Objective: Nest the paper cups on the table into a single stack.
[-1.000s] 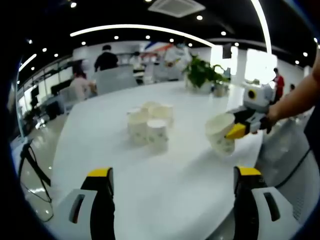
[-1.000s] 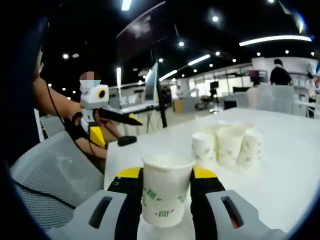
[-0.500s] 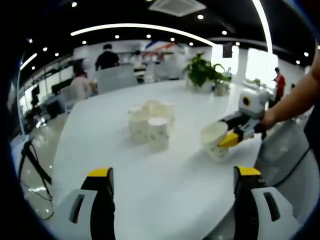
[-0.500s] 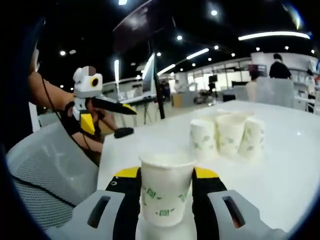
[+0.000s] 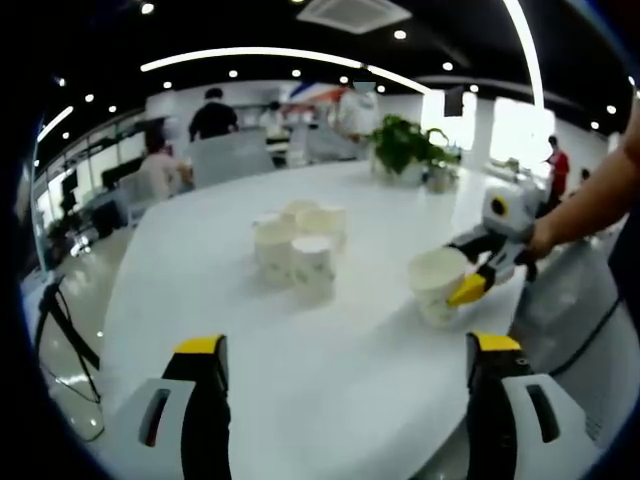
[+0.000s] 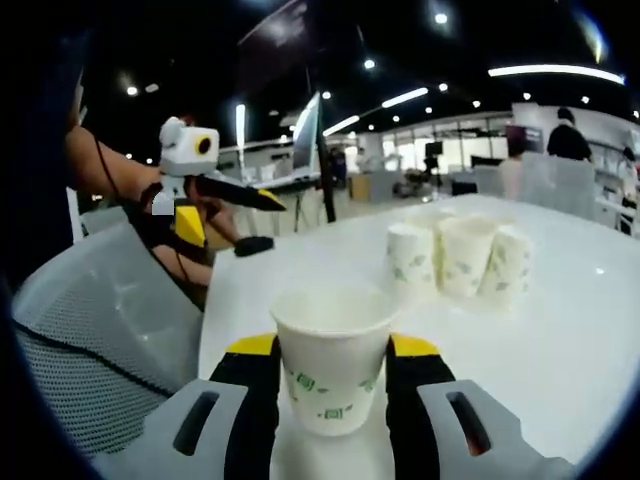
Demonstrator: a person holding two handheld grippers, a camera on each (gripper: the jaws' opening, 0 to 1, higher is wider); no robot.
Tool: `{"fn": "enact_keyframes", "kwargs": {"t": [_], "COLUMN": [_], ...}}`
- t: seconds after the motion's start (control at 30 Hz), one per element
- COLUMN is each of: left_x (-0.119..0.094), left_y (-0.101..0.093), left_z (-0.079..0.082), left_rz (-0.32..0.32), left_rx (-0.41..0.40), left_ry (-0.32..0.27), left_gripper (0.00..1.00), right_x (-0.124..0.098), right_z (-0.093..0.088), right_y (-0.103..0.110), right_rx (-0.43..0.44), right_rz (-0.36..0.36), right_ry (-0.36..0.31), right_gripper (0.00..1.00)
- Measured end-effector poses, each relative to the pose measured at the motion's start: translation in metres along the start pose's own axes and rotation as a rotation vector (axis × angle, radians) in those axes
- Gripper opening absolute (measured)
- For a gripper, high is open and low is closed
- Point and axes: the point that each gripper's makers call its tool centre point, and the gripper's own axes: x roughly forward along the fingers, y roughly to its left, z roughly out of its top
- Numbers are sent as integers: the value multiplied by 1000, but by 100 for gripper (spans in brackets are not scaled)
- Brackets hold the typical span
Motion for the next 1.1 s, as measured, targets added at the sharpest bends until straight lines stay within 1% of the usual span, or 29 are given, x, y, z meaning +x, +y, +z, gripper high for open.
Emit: {"fn": "enact_keyframes", "kwargs": {"t": [0.07,0.1,0.13,0.3,0.4,0.47,0.5,0.53,0.63,0.73,0.77,0.8,0.83,0.93,0.97,1.03,1.1], "left_x": [1,1,1,2,2,2,2,2,1,2,3,4,4,5,6,7,8], "left_y": [-1,-2,-3,-6,-7,-6,-6,-5,-5,-5,-6,-7,-5,-4,-5,-5,-4], "left_z": [0,-1,-1,-4,-3,-2,-1,-1,1,4,7,10,14,19,21,23,26], "left_rz": [-3,-4,-5,-10,-11,-12,-11,-9,-7,-7,-9,-11,-9,-6,-10,-14,-15], "left_rx": [-1,-1,-2,-4,-3,-2,-2,-3,-3,-4,-12,-35,-54,-49,-38,-29,-24], "left_ry": [0,0,1,3,4,1,-1,-3,-7,-16,-23,-39,-54,-64,-65,-66,-71], "left_gripper": [98,98,98,98,98,98,98,98,98,99,99,99,99,99,99,99,99], "right_x": [-1,-2,-3,-5,-6,-5,-6,-7,-13,-21,-23,-25,-26,-31,-34,-41,-48], "right_z": [-3,-9,-11,-11,-8,-3,2,10,28,58,63,69,71,82,88,93,96], "right_y": [1,2,3,4,2,0,1,4,2,-8,-9,-13,-17,-25,-30,-41,-52], "right_rx": [-9,-23,-31,-21,-9,13,23,20,11,28,27,18,15,22,15,12,4], "right_rz": [4,7,11,7,0,-18,-12,4,9,-9,-11,-20,-36,-57,-72,-111,-145], "right_ry": [16,39,46,50,40,33,20,-2,-20,-96,-98,-92,-75,-80,-87,-91,-85], "right_gripper": [38,38,39,40,48,62,68,72,75,79,81,83,86,94,95,95,95]}}
